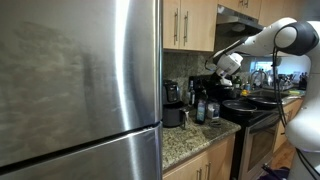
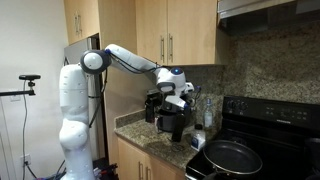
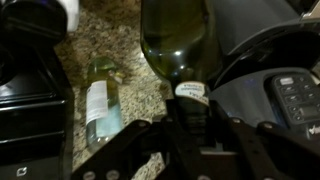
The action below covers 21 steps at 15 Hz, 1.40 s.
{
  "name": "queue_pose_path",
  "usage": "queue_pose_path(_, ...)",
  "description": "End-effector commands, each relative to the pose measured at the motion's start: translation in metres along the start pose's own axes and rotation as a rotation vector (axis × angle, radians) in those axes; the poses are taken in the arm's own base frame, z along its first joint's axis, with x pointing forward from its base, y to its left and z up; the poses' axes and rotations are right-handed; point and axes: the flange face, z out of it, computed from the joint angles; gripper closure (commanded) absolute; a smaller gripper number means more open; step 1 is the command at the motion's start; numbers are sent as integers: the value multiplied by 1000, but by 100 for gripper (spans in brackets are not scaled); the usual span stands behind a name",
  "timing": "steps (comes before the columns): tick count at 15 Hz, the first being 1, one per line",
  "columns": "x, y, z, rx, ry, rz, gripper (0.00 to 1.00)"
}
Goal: Move the bottle of oil to the left edge of the counter
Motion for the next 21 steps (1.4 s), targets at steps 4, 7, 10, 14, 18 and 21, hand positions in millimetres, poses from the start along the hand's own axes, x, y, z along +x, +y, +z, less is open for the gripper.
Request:
queue_pose_path(4,-17,-56,12,165,-45,-166,94)
queue_pose_path(7,-26,-87,14,237,-108,-248,94)
queue_pose_path(10,-34,-116,5,298,-207,-303,94)
queue_pose_path(14,-41,-129,-2,326,-212,-320,94)
queue_pose_path(18,-34,-128,2,325,-218,-324,94)
queue_pose_path(21,-32,-165,21,376,-243,-443,94)
